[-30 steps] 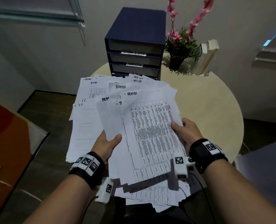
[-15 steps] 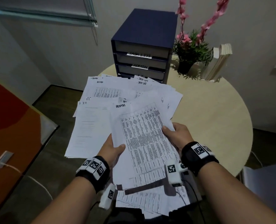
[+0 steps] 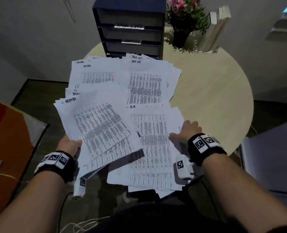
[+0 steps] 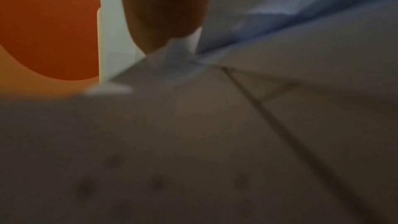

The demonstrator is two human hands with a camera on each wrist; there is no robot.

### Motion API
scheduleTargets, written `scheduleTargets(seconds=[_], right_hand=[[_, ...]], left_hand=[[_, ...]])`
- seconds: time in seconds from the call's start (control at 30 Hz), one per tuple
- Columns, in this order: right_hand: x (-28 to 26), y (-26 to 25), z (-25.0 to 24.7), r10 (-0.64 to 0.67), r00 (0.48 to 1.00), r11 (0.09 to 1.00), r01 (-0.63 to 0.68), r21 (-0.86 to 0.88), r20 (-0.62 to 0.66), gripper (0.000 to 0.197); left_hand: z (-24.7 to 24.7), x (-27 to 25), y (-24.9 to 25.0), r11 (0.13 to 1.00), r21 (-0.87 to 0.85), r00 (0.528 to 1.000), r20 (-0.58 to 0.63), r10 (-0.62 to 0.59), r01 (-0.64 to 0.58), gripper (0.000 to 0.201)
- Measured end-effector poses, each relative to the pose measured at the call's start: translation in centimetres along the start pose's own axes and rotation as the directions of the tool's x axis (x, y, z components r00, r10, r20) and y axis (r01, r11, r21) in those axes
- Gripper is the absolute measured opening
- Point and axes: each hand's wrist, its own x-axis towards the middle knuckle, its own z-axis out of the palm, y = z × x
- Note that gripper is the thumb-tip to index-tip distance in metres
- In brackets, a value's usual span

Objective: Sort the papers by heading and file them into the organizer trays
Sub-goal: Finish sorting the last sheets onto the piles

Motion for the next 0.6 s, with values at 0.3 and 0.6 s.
scheduleTargets(seconds=[0.3,0.6], right_hand=[[-0.9,-2.0,3.8,0.151,0.988,0.983,-0.147,0.106,-0.036,0.091],[0.0,-2.2,3.5,0.044,0.999,0.825,-0.045,0.563,0.015,0.047]], left_hand=[[0.7,0.8,-0.6,1.000,-0.013,0.990,0.140,-0.006,0.008,0.025],[3.6,-1.1,-0.5,0.998,0.044,0.944,0.330,0.027,-0.044,0.025]])
